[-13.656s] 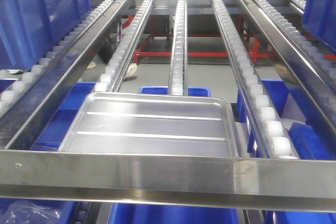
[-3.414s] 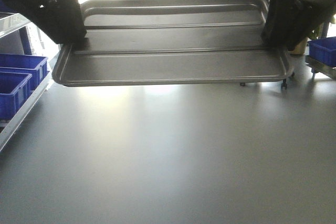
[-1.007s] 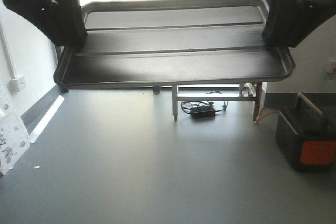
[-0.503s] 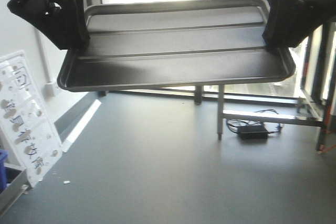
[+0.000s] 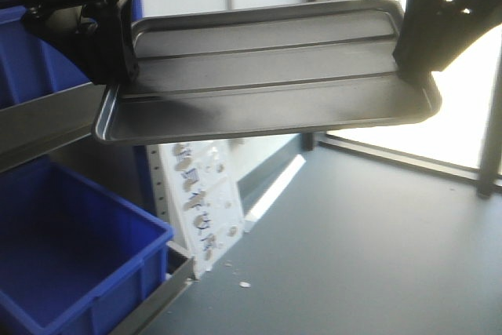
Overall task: Grab silver tray and stack on right shelf
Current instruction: 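Position the held tray above the silver tray on the shelf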
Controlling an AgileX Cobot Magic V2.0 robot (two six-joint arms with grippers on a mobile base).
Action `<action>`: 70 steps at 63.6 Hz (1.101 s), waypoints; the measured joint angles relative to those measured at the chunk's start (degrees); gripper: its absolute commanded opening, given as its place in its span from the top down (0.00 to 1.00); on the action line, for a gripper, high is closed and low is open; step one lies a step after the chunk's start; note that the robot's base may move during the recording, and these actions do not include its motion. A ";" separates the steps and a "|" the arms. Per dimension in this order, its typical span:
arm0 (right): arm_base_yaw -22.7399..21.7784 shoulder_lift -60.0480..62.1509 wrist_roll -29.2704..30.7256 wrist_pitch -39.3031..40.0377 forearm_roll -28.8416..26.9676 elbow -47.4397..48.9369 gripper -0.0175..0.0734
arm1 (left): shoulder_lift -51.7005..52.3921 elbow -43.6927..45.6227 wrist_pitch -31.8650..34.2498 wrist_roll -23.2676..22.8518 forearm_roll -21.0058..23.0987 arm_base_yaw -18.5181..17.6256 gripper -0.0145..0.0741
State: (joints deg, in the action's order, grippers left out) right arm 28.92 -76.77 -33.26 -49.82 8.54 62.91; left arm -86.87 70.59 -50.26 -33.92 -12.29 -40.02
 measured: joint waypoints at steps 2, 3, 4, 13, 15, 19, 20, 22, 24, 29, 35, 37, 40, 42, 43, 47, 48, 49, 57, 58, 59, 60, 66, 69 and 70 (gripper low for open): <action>0.00 0.00 0.00 0.00 0.00 0.00 0.74 | -0.14 0.07 0.09 0.00 0.00 0.00 0.94; 0.00 0.00 0.00 0.00 0.00 0.00 0.74 | -0.14 0.07 0.09 0.00 0.00 0.00 0.94; 0.00 0.00 0.00 0.00 0.00 0.00 0.74 | -0.19 0.07 0.09 0.00 0.00 0.00 0.94; 0.00 0.00 0.00 0.00 0.00 0.00 0.74 | -0.65 0.22 0.09 -0.06 0.00 0.00 0.94; 0.00 0.00 0.00 0.00 0.00 0.00 0.74 | -0.68 0.21 0.09 -0.06 0.00 0.00 0.94; 0.00 0.00 0.00 0.00 0.00 0.00 0.74 | -1.03 0.21 0.13 -0.06 0.00 0.00 0.94; 0.00 0.00 0.00 0.00 0.00 0.00 0.74 | -1.04 0.21 0.13 -0.06 0.00 0.00 0.94; 0.00 0.00 0.00 0.00 0.00 0.00 0.74 | -1.24 0.21 0.22 -0.06 0.00 0.00 0.94; 0.00 0.00 0.00 0.00 0.00 0.00 0.74 | -1.36 0.21 0.22 -0.13 0.00 0.00 0.94; 0.00 0.00 0.00 0.00 0.00 0.00 0.74 | -1.66 0.25 0.26 -0.20 0.00 0.00 0.94; 0.00 0.00 0.00 0.00 0.00 0.00 0.74 | -2.34 0.34 0.39 -0.27 0.00 0.00 0.94; 0.00 0.00 0.00 0.00 0.00 0.00 0.74 | -2.59 0.34 0.50 -0.35 0.00 0.00 0.94; 0.00 0.00 0.00 -0.12 0.00 -0.05 0.74 | -3.01 0.34 0.49 -0.35 0.13 0.00 0.94; 0.00 0.00 0.00 -0.12 0.00 -0.05 0.74 | -3.16 0.34 0.61 -0.42 0.21 0.00 0.94; 0.00 0.00 0.00 -0.12 0.00 -0.05 0.74 | -3.31 0.34 0.61 -0.42 0.21 0.00 0.94; 0.00 0.00 0.00 -0.32 0.00 -0.05 0.74 | -3.70 0.34 0.70 -0.42 0.36 0.00 0.94; 0.00 0.00 0.00 -0.32 0.00 -0.05 0.74 | -3.71 0.34 0.72 -0.42 0.36 0.00 0.94; 0.00 0.00 0.00 -0.32 0.00 -0.05 0.74 | -3.78 0.34 0.83 -0.42 0.36 0.00 0.94; 0.00 0.00 0.00 -0.32 0.00 -0.05 0.74 | -4.06 0.38 0.82 -0.42 0.36 0.00 0.94; 0.00 0.00 0.00 -0.32 0.00 -0.05 0.74 | -4.16 0.38 0.82 -0.42 0.36 0.00 0.94; 0.00 0.00 0.00 -0.32 0.00 -0.05 0.74 | -4.10 0.38 0.82 -0.42 0.36 0.00 0.94; 0.00 0.00 0.00 -0.32 0.00 -0.05 0.74 | -4.10 0.38 0.82 -0.42 0.36 0.00 0.94; 0.00 0.00 0.00 -0.32 -0.10 -0.05 0.74 | -4.10 0.38 0.82 -0.42 0.36 0.00 0.94; 0.00 -0.11 0.00 -0.32 -0.10 -0.05 0.74 | -4.10 0.38 0.82 -0.42 0.36 0.00 0.94; 0.00 -0.11 0.00 -0.32 -0.10 -0.05 0.74 | -4.10 0.38 0.82 -0.42 0.36 0.00 0.94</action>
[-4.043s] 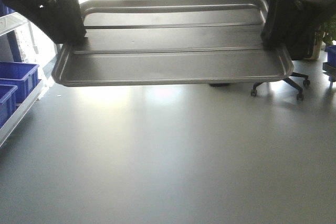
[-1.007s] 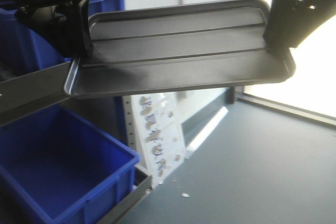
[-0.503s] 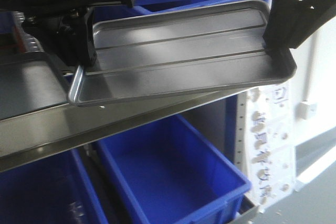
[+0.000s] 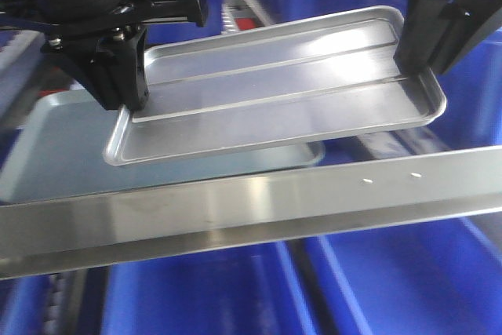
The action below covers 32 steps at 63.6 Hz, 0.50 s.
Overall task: Grab silver tray and stack on right shelf
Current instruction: 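Position the held tray above the silver tray on the shelf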
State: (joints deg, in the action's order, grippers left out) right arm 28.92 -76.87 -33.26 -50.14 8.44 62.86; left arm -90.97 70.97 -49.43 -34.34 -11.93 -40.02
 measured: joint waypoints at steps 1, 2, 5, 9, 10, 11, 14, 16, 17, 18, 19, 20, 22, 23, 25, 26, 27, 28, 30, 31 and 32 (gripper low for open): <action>0.00 0.00 0.00 0.00 0.00 0.00 0.74 | 0.00 0.00 0.00 0.00 0.00 0.00 0.94; 0.00 0.00 0.00 0.00 0.00 0.00 0.74 | 0.00 0.00 0.00 0.00 0.00 0.00 0.94; 0.00 0.00 0.00 0.00 0.00 0.00 0.74 | 0.00 0.00 0.00 0.00 0.00 0.00 0.94; 0.00 0.00 0.00 0.00 0.00 0.00 0.74 | 0.00 0.00 0.00 0.00 0.00 0.00 0.94; 0.00 0.00 0.00 0.00 0.00 0.00 0.74 | 0.00 0.00 0.00 0.00 0.00 0.00 0.94; 0.00 0.00 0.00 0.00 0.00 0.00 0.74 | 0.00 0.00 0.00 0.00 0.00 0.00 0.94; 0.00 0.00 0.00 0.00 0.00 0.00 0.74 | 0.00 0.00 0.00 0.00 0.00 0.00 0.94; 0.00 0.00 0.00 0.00 0.00 0.00 0.74 | 0.00 0.00 0.00 0.00 0.00 0.00 0.94; 0.00 0.00 0.00 -0.04 0.00 0.00 0.74 | 0.00 0.00 0.00 0.00 0.00 0.00 0.94; 0.00 0.00 0.00 -0.04 0.00 0.00 0.74 | 0.00 0.00 0.00 0.00 0.00 0.00 0.94; 0.00 0.00 0.00 -0.04 0.00 0.00 0.74 | 0.00 0.00 0.00 0.00 0.00 0.00 0.94; 0.00 0.00 0.00 -0.13 0.00 0.00 0.74 | 0.00 0.00 0.00 0.00 0.00 0.00 0.94; 0.00 0.00 0.00 -0.13 0.00 0.00 0.74 | 0.00 0.00 0.00 0.00 0.00 0.00 0.94; 0.00 0.00 0.00 -0.13 0.00 0.00 0.74 | 0.00 0.00 0.00 0.00 0.00 0.00 0.94; 0.00 0.00 0.00 -0.13 0.00 0.00 0.74 | 0.00 0.00 0.00 0.00 0.00 0.00 0.94; 0.00 0.00 0.00 -0.13 0.00 0.00 0.74 | 0.00 0.00 0.00 0.00 0.00 0.00 0.94; 0.00 0.00 0.00 -0.13 0.00 0.00 0.74 | 0.00 0.00 0.00 0.00 0.00 0.00 0.94; 0.00 0.00 0.00 -0.13 0.00 0.00 0.74 | 0.00 0.00 0.00 0.00 0.00 -0.13 0.94; 0.00 0.00 0.00 -0.28 0.00 0.00 0.74 | 0.00 0.00 0.00 -0.07 0.00 -0.29 0.94; 0.00 0.00 0.00 -0.28 0.00 0.00 0.74 | 0.00 0.00 0.00 -0.07 -0.10 -0.39 0.94; 0.00 0.00 0.00 -0.43 0.00 0.00 0.74 | 0.00 0.00 -0.13 -0.07 -0.10 -0.52 0.94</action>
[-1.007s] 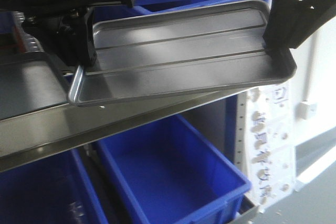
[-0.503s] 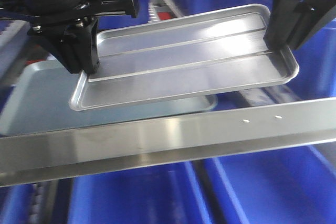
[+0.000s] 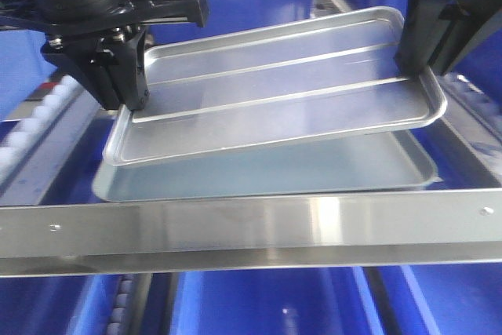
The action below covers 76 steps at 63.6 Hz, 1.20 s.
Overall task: Grab silver tray and stack on right shelf
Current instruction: 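Position the held tray above the silver tray on the shelf, then lower the held tray onto the other tray and open both grippers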
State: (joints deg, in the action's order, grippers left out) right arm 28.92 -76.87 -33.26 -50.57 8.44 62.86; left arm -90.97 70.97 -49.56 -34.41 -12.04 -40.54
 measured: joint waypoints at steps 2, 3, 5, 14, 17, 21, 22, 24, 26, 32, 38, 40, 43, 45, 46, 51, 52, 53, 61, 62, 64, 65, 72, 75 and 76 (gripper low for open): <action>0.00 0.00 0.00 -0.10 0.00 0.00 0.74 | 0.00 0.00 -0.11 -0.07 0.00 -0.09 0.94; 0.00 0.00 0.00 -0.10 0.00 0.00 0.74 | 0.00 0.00 -0.11 -0.07 0.00 -0.09 0.94; 0.00 0.00 0.00 -0.25 0.00 0.00 0.74 | 0.00 0.00 -0.23 -0.07 0.00 -0.09 0.94; 0.00 0.00 0.00 -0.24 0.00 0.00 0.74 | 0.00 0.00 -0.23 -0.14 0.00 -0.14 0.94; 0.00 0.00 0.00 -0.24 0.00 0.00 0.74 | 0.00 0.00 -0.23 -0.14 0.00 -0.14 0.94; 0.00 0.00 0.00 -0.27 0.00 0.00 0.74 | 0.00 0.00 -0.23 -0.14 0.00 -0.14 0.94; 0.00 0.00 0.00 -0.37 0.00 0.00 0.74 | 0.00 0.00 -0.23 -0.14 0.00 -0.14 0.94; 0.00 0.00 0.00 -0.37 0.00 0.00 0.74 | 0.00 0.00 -0.23 -0.14 0.00 -0.23 0.94; 0.00 0.00 0.00 -0.37 0.00 0.00 0.74 | 0.00 0.00 -0.23 -0.14 0.00 -0.23 0.94; 0.00 0.00 0.00 -0.37 0.00 0.00 0.74 | 0.00 0.00 -0.23 -0.14 0.00 -0.23 0.94; 0.00 0.00 0.00 -0.37 0.00 0.00 0.74 | 0.00 0.00 -0.23 -0.14 0.00 -0.23 0.94; 0.00 0.00 0.00 -0.37 0.00 0.00 0.74 | 0.00 0.00 -0.23 -0.14 0.00 -0.23 0.94; 0.00 0.00 0.00 -0.37 0.00 0.00 0.74 | 0.00 0.00 -0.23 -0.14 0.00 -0.23 0.94; 0.00 0.00 0.00 -0.37 0.00 0.00 0.74 | 0.00 0.00 -0.23 -0.14 0.00 -0.23 0.94; 0.00 0.00 0.00 -0.37 0.00 0.00 0.74 | 0.00 0.00 -0.23 -0.14 0.00 -0.23 0.94; 0.00 0.00 0.00 -0.37 0.00 0.00 0.74 | 0.00 0.00 -0.23 -0.14 0.00 -0.23 0.94; 0.00 0.00 0.00 -0.37 0.00 0.00 0.74 | 0.00 0.00 -0.23 -0.14 0.00 -0.23 0.94; 0.00 0.00 0.00 -0.37 0.00 0.00 0.74 | 0.00 0.00 -0.23 -0.14 0.00 -0.23 0.94; 0.00 0.00 0.00 -0.37 0.00 0.00 0.74 | 0.00 0.00 -0.23 -0.14 0.00 -0.23 0.94; 0.00 0.00 0.00 -0.37 0.00 0.00 0.74 | 0.00 0.00 -0.23 -0.14 0.00 -0.23 0.94; 0.00 0.00 0.00 -0.37 0.00 0.00 0.74 | 0.00 0.00 -0.23 -0.14 0.00 -0.23 0.94; 0.00 0.00 0.00 -0.37 0.00 0.00 0.74 | 0.00 0.00 -0.23 -0.14 0.00 -0.23 0.94; 0.00 0.00 0.00 -0.37 0.00 0.00 0.74 | 0.00 0.00 -0.46 -0.14 0.00 -0.23 0.94; 0.00 0.00 0.00 -0.37 0.00 0.00 0.74 | 0.00 0.00 -0.57 -0.14 0.00 -0.23 0.94; 0.00 0.00 0.00 -0.37 0.00 0.00 0.74 | 0.00 0.00 -0.55 -0.14 0.00 -0.23 0.94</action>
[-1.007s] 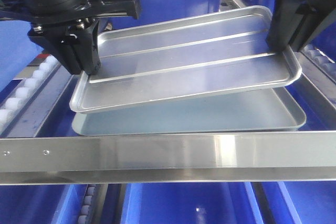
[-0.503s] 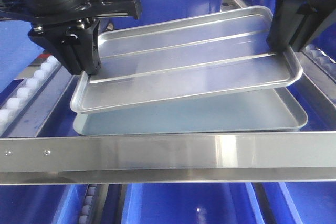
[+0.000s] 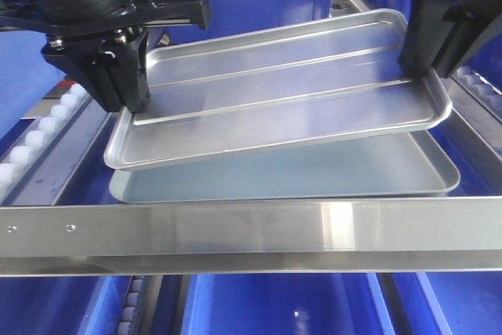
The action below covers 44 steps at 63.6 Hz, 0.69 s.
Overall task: Grab silver tray and stack on right shelf
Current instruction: 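Lower the held tray onto the other tray and open both grippers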
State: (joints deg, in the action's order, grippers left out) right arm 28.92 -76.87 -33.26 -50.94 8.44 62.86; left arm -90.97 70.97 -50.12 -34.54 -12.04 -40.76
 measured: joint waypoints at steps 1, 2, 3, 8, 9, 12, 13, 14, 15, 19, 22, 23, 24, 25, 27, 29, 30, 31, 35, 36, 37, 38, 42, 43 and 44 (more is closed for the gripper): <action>0.00 0.00 0.00 0.00 0.00 0.00 0.74 | 0.00 0.00 0.00 0.00 0.00 0.00 0.94; 0.00 0.00 0.00 0.00 0.00 0.00 0.74 | 0.00 0.00 0.00 0.00 0.00 0.00 0.94; 0.00 0.00 0.00 0.00 0.00 0.00 0.74 | 0.00 0.00 0.00 0.00 0.00 0.00 0.94; 0.00 0.00 0.00 -0.02 0.00 0.00 0.74 | 0.00 0.00 0.00 0.00 0.00 0.00 0.94; 0.00 0.00 0.00 -0.02 0.00 0.00 0.74 | 0.00 0.00 0.00 0.00 0.00 0.00 0.94; 0.00 0.00 0.00 -0.02 0.00 0.00 0.74 | 0.00 0.00 0.12 0.00 -0.11 0.00 0.94; 0.00 0.00 0.00 -0.02 0.00 0.00 0.74 | 0.00 0.00 0.12 0.00 -0.19 0.00 0.94; 0.00 0.00 0.00 -0.02 0.00 0.00 0.74 | 0.00 0.11 0.12 0.00 -0.19 0.00 0.94; 0.00 0.00 0.00 -0.02 0.00 0.00 0.74 | 0.00 0.09 0.12 0.00 -0.23 0.00 0.94; 0.00 0.00 0.00 -0.02 0.00 0.00 0.74 | -0.09 0.68 0.12 0.00 -0.72 0.00 0.94; -0.39 0.00 0.00 0.26 0.10 0.00 0.74 | -0.09 1.41 0.12 0.00 -1.34 -0.04 0.94; -0.54 0.00 0.00 0.40 0.10 0.00 0.74 | -0.13 1.74 -0.01 0.00 -1.62 -0.13 0.94; -0.70 0.00 0.00 0.74 0.10 0.00 0.74 | -0.22 2.09 -0.01 0.00 -1.92 -0.23 0.94; -1.01 0.00 0.00 0.98 0.10 0.00 0.74 | -0.22 2.49 -0.01 0.00 -2.18 -0.17 0.94; -1.41 0.00 0.00 1.47 0.10 0.00 0.74 | -0.22 3.31 -0.10 0.13 -2.71 -0.17 0.94; -1.98 0.00 0.00 2.04 0.25 0.00 0.74 | -0.22 4.21 -0.10 0.22 -3.16 -0.17 0.94; -2.46 0.00 0.00 2.32 0.22 0.00 0.74 | -0.22 4.66 -0.10 0.22 -3.34 -0.17 0.94; -2.79 0.00 0.00 2.77 0.22 0.00 0.74 | -0.22 5.13 -0.10 0.43 -3.55 -0.04 0.94; -4.20 -0.28 0.00 4.13 0.34 0.00 0.74 | -0.26 7.10 0.43 0.71 -3.60 0.60 0.94; -4.54 -0.40 0.12 4.50 0.34 0.00 0.74 | -0.26 7.48 0.60 0.80 -3.47 0.79 0.94; -5.03 -0.54 0.21 4.83 0.34 0.17 0.74 | -0.26 7.84 0.83 0.99 -3.46 0.99 0.94; -5.33 -0.73 0.38 5.28 0.34 0.46 0.74 | -0.26 8.17 1.08 1.08 -3.32 1.21 0.94; -6.62 -2.23 1.86 6.54 0.22 1.79 0.74 | -0.50 9.15 2.28 1.54 -2.62 2.35 0.94; -6.94 -2.81 2.38 6.67 0.22 2.17 0.74 | -0.66 9.32 2.62 1.55 -2.46 2.68 0.94; -7.05 -3.24 2.67 6.81 0.22 2.80 0.74 | -0.74 9.42 2.84 1.65 -2.34 2.89 0.94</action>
State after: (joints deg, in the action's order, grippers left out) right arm 21.87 -80.12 -30.59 -44.12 8.66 65.66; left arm -91.72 80.39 -47.28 -32.89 -14.38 -37.87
